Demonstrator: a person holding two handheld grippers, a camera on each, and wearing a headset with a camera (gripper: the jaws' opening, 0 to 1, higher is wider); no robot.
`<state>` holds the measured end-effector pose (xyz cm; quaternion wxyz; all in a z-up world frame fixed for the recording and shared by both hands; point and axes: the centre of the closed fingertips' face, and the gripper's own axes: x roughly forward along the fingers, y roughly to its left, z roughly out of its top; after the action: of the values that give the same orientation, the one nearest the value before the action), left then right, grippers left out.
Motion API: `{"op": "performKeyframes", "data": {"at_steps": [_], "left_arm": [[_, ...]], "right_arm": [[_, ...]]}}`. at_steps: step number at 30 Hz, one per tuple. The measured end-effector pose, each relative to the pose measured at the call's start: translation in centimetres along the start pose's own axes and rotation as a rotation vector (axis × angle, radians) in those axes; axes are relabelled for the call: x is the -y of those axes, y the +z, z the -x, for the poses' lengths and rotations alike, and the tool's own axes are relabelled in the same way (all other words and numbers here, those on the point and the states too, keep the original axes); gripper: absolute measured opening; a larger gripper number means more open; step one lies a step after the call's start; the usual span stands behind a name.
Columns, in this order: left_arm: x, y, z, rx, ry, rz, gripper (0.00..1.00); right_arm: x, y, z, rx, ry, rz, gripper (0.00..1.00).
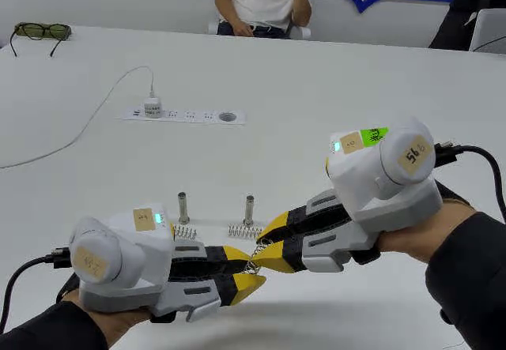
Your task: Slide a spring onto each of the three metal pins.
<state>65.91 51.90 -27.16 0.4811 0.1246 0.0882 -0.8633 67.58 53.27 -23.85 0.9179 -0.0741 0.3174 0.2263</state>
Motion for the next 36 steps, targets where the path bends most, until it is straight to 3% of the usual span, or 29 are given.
{"op": "performKeyframes", "data": {"at_steps": [11, 22, 36], "left_arm": [[0.2, -0.1, -0.7, -0.023, 0.001, -0.045, 0.10], [-0.2, 0.0, -0.5, -0.019, 0.021, -0.090, 0.12], [-2.6, -0.2, 2.3, -0.021, 0.112, -0.083, 0.25]], "right_arm": [[-0.5, 0.6, -0.7, 0.000, 0.006, 0.033, 0.12], [0.3, 0.4, -0.1, -0.005, -0.019, 0.017, 0.12], [2.3, -0.2, 1.6, -0.015, -0.086, -0.016, 0.12]]}}
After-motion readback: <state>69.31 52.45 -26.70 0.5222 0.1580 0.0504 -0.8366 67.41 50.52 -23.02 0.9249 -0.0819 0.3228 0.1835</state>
